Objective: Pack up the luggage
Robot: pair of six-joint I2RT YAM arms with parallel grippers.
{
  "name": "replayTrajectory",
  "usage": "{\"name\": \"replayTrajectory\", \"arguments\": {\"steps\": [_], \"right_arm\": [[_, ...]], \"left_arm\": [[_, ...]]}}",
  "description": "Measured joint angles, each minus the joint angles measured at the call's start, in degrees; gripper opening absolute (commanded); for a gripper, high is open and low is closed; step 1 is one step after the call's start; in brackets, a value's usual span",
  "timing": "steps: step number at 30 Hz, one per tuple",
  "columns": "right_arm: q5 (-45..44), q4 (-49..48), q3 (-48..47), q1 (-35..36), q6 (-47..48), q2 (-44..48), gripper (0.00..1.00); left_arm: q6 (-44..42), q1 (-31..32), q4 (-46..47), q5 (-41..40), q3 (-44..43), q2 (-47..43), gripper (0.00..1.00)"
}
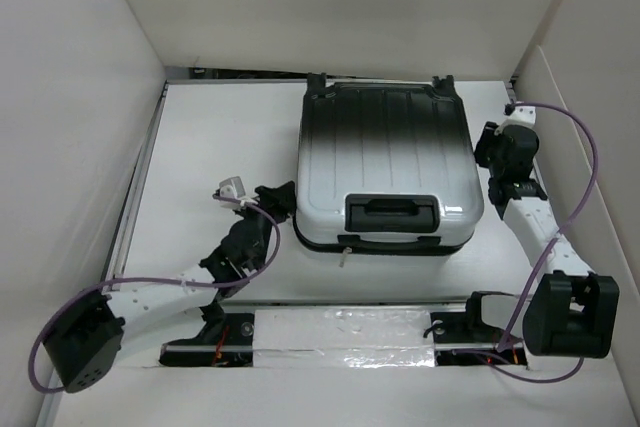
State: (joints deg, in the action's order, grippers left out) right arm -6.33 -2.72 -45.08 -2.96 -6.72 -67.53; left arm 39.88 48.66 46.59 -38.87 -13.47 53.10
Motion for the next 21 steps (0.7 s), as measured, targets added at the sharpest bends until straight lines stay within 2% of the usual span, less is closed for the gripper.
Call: {"name": "replayTrajectory", "arguments": {"steps": [2,5,6,8,9,10,11,15,18,21], "right_arm": [[0.1,0.0,-1.4,0.0,0.8,0.1,0.54],[1.0,0.9,-3.1,0.0,1.6,1.0,0.57],[2.4,1.0,-3.5,0.3,1.2,2.1,0.56],[7.2,1.8,-4.1,3.6,0.5,5.7,0.37],[9.2,2.1,-4.2,6.0,0.4,8.0,0.29],[11.2,2.5,-4.2,8.2,0.5,10.4,0.10],[13.4,2.8,-4.2,10.2,0.8,12.8,0.02],[19.5,4.3,-4.2,17.7,2.4,20.0,0.00],[22.9,6.8,-4.2,26.4,5.3,21.4,0.00],[20.3,11.7,-3.8,38.2,7.2,21.3,0.00]], "left_arm": [[-2.4,5.0,-2.6,-2.7,0.0,-3.4,0.54],[-5.9,10.8,-6.3,-8.6,-0.8,-7.6,0.49],[-6.7,11.9,-8.0,-9.8,-1.5,-8.7,0.32],[-7.6,14.5,-11.3,-9.0,-3.5,-10.8,0.13],[-8.1,15.5,-12.6,-8.5,-4.1,-11.5,0.00],[-8.2,16.5,-13.8,-7.3,-4.3,-12.5,0.00],[-8.5,17.3,-14.9,-6.4,-4.3,-13.5,0.00],[-9.8,20.4,-18.6,-3.1,-3.6,-16.0,0.00],[-11.2,27.4,-17.7,-0.3,-1.6,-16.3,0.00],[-10.9,35.8,-17.0,2.8,-1.1,-12.0,0.00]]}}
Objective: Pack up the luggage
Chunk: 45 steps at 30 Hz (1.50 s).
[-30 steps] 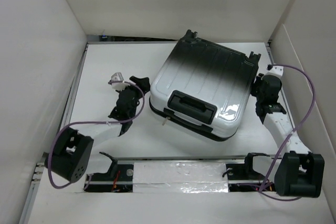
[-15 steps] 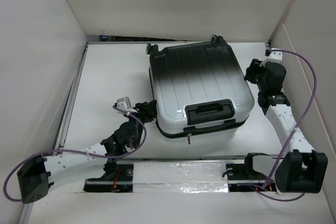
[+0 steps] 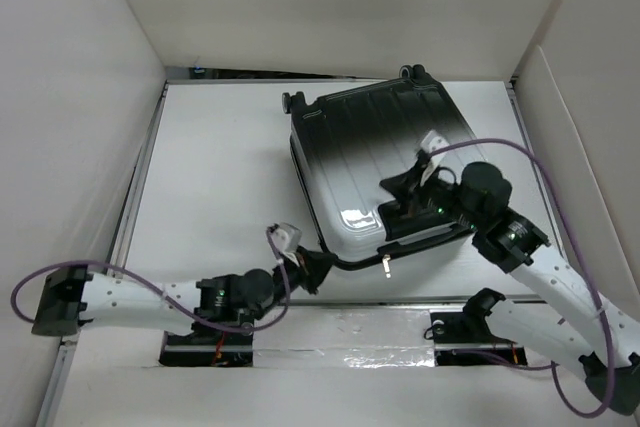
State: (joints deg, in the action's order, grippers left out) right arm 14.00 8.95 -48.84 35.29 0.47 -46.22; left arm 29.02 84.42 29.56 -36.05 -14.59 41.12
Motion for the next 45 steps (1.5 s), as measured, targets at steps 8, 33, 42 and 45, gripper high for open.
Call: {"name": "replayTrajectory", "arguments": {"steps": [8,33,42,45], "right_arm": [[-13.7,11.7,1.0,17.3,-1.0,2.0,0.00],[-12.9,-4.5,-11.8,13.8,-2.6,-26.6,0.00],[-18.7,5.9,-5.6,10.7,-0.9,-8.1,0.00],[-19.2,7.1,-2.4,10.0,-1.6,-0.8,0.00]], "left_arm": [[6.6,8.9,-0.1,-2.4,-0.5,16.3,0.16],[11.9,10.0,9.1,-4.1,-9.5,33.7,0.50],[13.2,10.0,7.9,-6.0,-12.8,38.0,0.61],[13.3,10.0,7.1,-7.6,-16.1,41.2,0.61]]}}
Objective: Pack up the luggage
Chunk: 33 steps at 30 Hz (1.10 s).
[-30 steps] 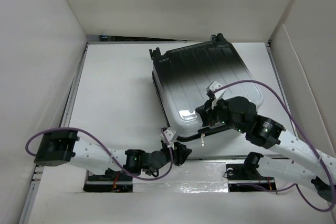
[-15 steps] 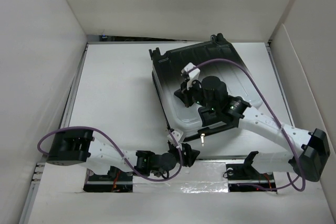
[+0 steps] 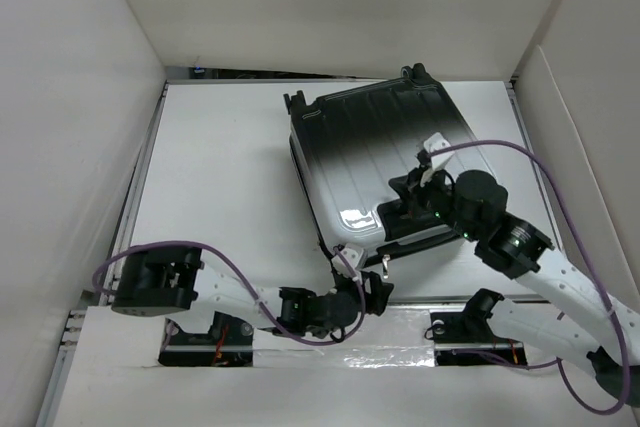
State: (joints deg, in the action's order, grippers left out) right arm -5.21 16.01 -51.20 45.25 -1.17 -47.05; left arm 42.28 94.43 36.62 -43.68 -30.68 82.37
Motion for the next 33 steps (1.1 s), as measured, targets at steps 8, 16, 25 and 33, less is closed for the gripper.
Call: {"name": "replayTrajectory", "arguments": {"steps": [8,16,25,33], "right_arm": [[-0.4,3.5,6.3,2.5,-3.2,7.0,0.01],[-0.8,6.5,7.2,3.6,-4.5,9.6,0.01],[-0.1,8.4,7.1,4.7,-4.5,9.4,0.24],[3.6,9.2,4.1,5.3,-1.9,5.0,0.54]], "left_arm": [[4.0,-1.0,-7.5,-5.6,-10.8,8.7,0.52],[8.8,-1.2,-15.6,-11.3,-15.6,12.0,0.00],[16.8,-1.4,-18.4,-12.1,-6.8,2.8,0.00],[19.1,-1.8,-15.7,-11.5,-1.7,-1.3,0.00]]}}
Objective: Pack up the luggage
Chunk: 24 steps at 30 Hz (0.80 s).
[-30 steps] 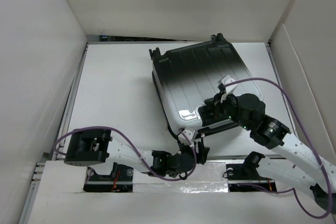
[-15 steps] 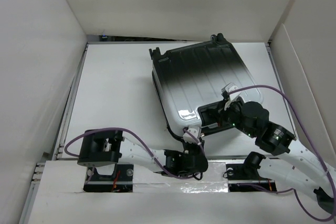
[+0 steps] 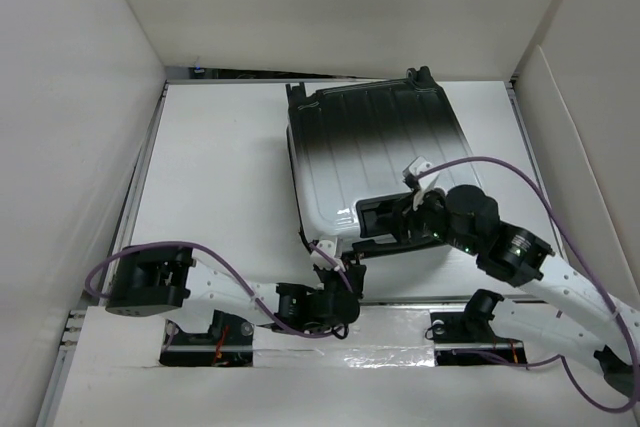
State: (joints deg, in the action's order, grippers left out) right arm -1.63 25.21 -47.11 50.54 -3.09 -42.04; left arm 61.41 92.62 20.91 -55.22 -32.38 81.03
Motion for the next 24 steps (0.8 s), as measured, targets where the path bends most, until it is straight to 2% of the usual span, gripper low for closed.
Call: {"name": "replayTrajectory", "arguments": {"steps": [5,13,22,24], "right_arm": [[1.9,0.0,-4.0,4.0,2.6,-6.4,0.58],[2.8,3.7,-5.8,7.0,5.0,-8.6,0.73],[3.5,4.9,-10.1,8.8,7.7,-17.5,0.74],[3.3,4.8,-11.8,9.4,8.8,-20.5,0.66]], "left_arm": [[-0.1,0.0,0.3,0.4,0.6,-0.8,0.00],[-0.5,0.0,-1.9,1.0,6.5,-9.6,0.00],[-0.2,-0.1,-7.0,-0.9,8.7,-14.3,0.00],[0.2,-0.2,-8.4,-1.8,9.4,-15.6,0.00]]}}
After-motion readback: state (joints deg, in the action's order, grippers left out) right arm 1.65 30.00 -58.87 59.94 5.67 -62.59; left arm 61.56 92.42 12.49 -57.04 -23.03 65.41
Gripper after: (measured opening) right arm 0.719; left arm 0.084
